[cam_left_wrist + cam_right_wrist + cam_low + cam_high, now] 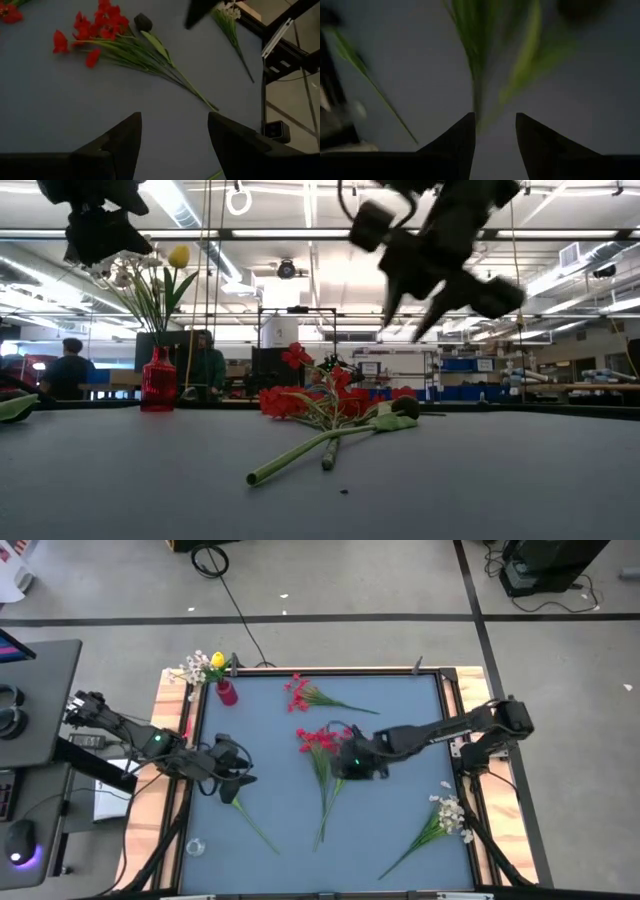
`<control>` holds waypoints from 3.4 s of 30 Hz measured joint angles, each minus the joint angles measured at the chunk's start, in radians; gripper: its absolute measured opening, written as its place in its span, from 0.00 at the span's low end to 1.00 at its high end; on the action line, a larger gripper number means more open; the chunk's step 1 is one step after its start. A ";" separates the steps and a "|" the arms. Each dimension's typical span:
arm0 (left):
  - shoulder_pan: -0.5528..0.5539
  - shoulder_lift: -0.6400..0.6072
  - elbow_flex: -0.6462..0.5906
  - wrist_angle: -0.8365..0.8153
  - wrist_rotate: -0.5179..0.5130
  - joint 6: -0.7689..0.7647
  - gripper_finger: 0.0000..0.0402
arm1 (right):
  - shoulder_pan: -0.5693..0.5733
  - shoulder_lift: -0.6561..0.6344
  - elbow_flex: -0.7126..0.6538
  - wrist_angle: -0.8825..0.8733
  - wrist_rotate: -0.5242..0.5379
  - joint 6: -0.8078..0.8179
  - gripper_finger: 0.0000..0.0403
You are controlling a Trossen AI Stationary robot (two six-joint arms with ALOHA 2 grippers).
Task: Sort flowers into vase by color
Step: Put the white flowers into the red vase
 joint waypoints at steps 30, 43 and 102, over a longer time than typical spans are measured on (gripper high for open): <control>-0.001 0.129 0.000 0.061 -0.097 0.375 0.58 | 0.700 -0.015 -0.092 -0.377 -0.047 -1.127 0.49; -0.001 0.294 0.000 0.096 -0.108 0.296 0.58 | 0.736 -0.014 -0.259 -0.196 -0.039 -1.200 0.53; 0.026 0.314 0.000 0.584 -0.037 0.859 0.58 | -0.026 -0.017 -0.172 0.905 -0.694 0.436 0.07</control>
